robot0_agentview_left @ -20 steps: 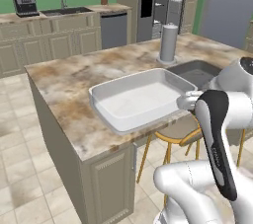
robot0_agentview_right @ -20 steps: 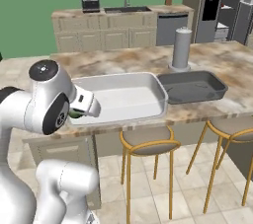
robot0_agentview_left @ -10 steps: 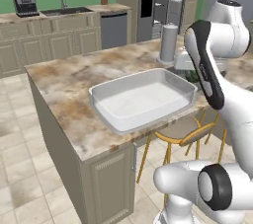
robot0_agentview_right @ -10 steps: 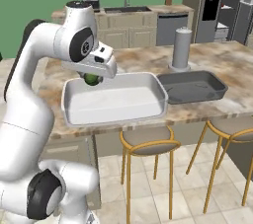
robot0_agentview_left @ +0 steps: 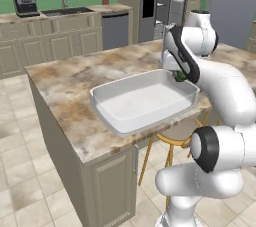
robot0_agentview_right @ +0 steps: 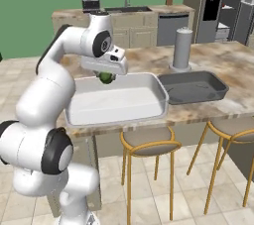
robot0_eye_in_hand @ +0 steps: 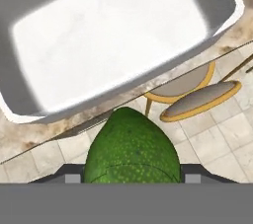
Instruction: Place the cold items (avocado and bell pepper) from the fridge in one tupperware on the dining counter. Place the warm items (kebab skewer and hot dog) in the stove area in another tupperware.
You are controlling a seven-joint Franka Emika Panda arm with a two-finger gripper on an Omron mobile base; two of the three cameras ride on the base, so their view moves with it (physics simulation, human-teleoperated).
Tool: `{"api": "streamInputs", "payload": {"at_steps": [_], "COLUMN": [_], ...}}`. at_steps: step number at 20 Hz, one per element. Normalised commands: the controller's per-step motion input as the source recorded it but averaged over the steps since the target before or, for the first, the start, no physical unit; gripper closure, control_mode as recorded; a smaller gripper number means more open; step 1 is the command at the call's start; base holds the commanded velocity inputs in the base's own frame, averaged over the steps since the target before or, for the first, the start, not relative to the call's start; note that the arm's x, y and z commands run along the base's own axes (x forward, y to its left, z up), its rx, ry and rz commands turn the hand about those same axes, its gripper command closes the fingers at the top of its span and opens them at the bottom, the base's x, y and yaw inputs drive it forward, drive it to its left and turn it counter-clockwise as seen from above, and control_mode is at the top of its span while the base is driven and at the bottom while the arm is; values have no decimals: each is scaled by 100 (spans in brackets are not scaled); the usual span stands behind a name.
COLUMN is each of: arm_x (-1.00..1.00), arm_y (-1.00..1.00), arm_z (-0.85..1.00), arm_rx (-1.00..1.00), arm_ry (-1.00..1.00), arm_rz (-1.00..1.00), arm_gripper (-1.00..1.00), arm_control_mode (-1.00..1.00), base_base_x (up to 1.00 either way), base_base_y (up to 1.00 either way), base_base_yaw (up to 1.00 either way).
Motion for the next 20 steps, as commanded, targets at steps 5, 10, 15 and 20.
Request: {"api": "streamInputs", "payload": {"at_steps": [5,10,15,20], "arm_x": [100,100,93,91], "arm_y": [-19,-15,-2,-5], "arm_z": [-77,-64,-75,-37], "arm_rx": [-4,-7,-1,0], "arm_ry": [0,0,-13,-11], "arm_rz": [3,2,0,6], "arm_gripper": [100,100,100,100], "arm_control_mode": [-100,-100,-100,-100], "base_base_x": [0,0,0,0], "base_base_y": [0,0,0,0], "base_base_yaw": [0,0,0,0]}}
